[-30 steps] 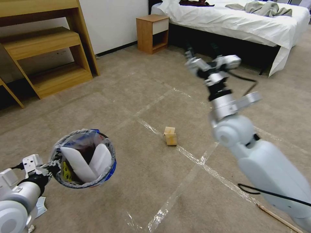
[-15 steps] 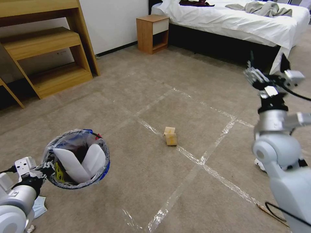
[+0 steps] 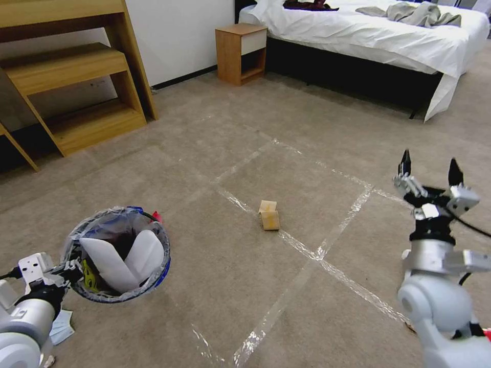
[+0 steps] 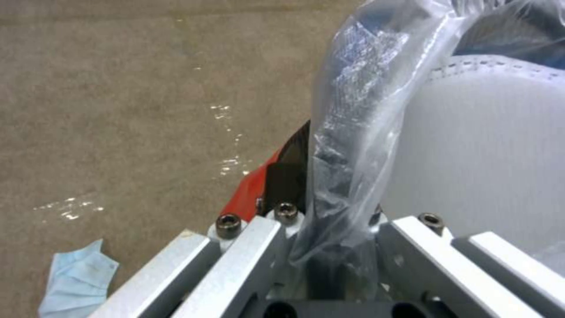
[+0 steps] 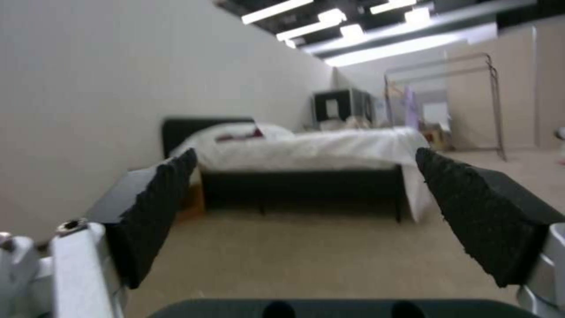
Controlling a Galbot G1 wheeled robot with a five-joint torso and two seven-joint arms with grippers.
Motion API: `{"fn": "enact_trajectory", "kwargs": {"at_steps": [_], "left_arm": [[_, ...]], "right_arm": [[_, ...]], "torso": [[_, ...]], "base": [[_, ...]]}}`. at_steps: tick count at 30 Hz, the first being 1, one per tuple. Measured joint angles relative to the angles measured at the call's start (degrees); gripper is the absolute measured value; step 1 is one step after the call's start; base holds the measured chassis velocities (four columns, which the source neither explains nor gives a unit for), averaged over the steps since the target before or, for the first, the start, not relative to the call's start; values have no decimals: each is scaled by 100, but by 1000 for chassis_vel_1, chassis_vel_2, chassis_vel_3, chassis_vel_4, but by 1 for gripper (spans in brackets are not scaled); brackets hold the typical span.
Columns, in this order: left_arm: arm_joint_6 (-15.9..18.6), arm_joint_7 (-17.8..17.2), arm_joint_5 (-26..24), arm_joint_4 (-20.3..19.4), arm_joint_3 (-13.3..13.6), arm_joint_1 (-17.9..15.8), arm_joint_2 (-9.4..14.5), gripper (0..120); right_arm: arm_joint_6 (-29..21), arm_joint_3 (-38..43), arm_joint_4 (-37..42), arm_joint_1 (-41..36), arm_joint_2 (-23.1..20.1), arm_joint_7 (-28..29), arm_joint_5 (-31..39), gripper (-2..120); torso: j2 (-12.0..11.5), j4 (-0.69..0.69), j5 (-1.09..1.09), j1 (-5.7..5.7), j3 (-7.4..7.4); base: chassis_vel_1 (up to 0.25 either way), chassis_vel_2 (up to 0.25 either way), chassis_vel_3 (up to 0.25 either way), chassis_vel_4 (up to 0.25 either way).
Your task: Pick up the trash bin and place the garbage on the floor into it.
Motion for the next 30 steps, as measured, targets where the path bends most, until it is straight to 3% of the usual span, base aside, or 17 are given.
{"fn": "enact_trajectory", "kwargs": {"at_steps": [13, 30], "left_arm": [[-125, 106, 199, 4, -27, 108, -126, 1], [-120, 86, 79, 47, -41, 23, -111, 1]], "right_arm": [[202, -361, -381, -199, 196, 54, -690, 100], [211, -418, -465, -177, 147, -72, -797, 100]], "torso": [[0, 1, -1, 0, 1], [0, 1, -1, 0, 1]], "base": [[0, 0, 0, 0], [0, 0, 0, 0]]}}
